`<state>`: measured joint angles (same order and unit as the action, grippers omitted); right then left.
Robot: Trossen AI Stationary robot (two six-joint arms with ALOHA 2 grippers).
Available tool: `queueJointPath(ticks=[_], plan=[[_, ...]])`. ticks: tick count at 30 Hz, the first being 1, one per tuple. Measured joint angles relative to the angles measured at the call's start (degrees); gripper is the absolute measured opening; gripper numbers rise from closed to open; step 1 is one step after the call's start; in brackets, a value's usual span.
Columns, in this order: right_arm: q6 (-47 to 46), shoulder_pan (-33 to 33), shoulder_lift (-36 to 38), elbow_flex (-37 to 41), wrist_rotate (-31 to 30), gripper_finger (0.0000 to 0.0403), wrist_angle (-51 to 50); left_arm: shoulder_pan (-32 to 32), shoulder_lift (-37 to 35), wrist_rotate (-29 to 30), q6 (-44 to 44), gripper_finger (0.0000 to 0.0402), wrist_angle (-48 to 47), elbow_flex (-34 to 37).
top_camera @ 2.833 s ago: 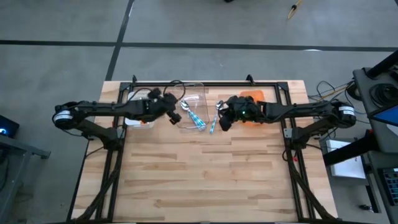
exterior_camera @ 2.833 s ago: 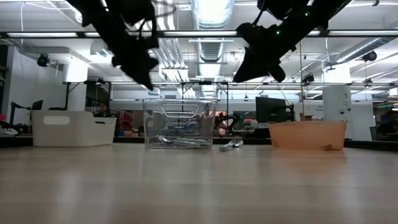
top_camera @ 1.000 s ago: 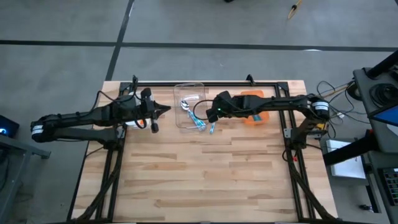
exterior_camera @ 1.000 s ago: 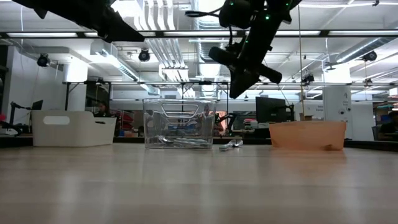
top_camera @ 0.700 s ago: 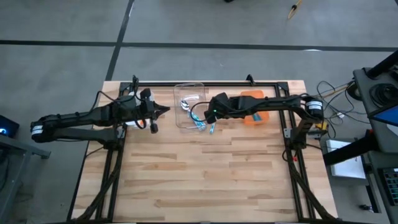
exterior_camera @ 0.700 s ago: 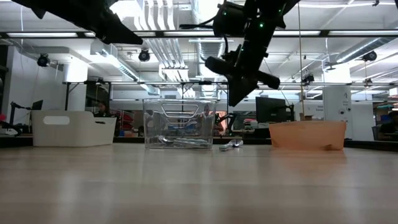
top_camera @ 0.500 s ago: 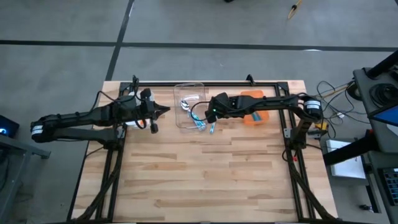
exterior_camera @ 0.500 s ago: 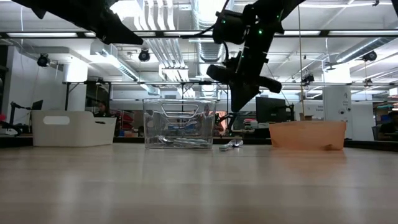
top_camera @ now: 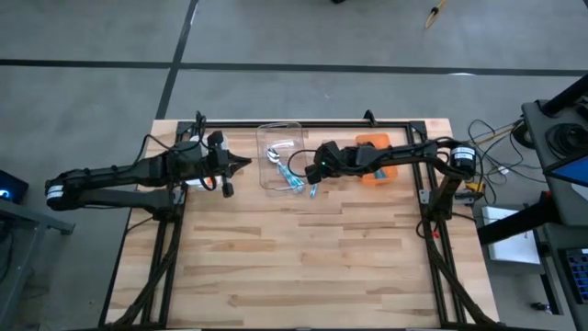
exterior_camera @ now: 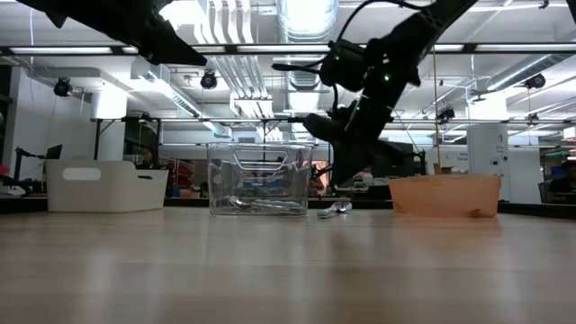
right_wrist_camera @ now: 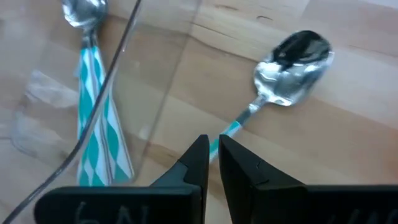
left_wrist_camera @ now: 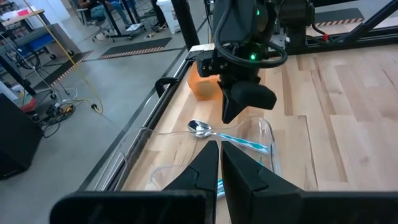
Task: Sort silverware by color (type)
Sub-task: Put the blue patterned spoon into the transparent bin
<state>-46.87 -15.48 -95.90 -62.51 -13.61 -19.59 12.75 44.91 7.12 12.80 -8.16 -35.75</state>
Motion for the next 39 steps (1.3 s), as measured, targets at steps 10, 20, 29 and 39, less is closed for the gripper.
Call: queueJointPath(ticks=[10,20,29,39], plan=[[-3.5,0.1,0.0,6.3,-5.1,0.0028,9.2,0.0,0.0,0.0,0.0,0.0001,0.0,0.0],[-7.7,0.9,0.0,7.0,-5.8,0.0028,9.6,0.0,0.0,0.0,0.0,0.0001,0.0,0.0],[-13.2,3.2,0.0,7.9,-7.5,0.0028,10.4,0.0,0.0,0.0,0.0,0.0001,0.0,0.0],[-14.8,4.7,0.0,10.3,-10.3,0.0028,15.2,0.0,0.0,0.0,0.0,0.0001,0.0,0.0]])
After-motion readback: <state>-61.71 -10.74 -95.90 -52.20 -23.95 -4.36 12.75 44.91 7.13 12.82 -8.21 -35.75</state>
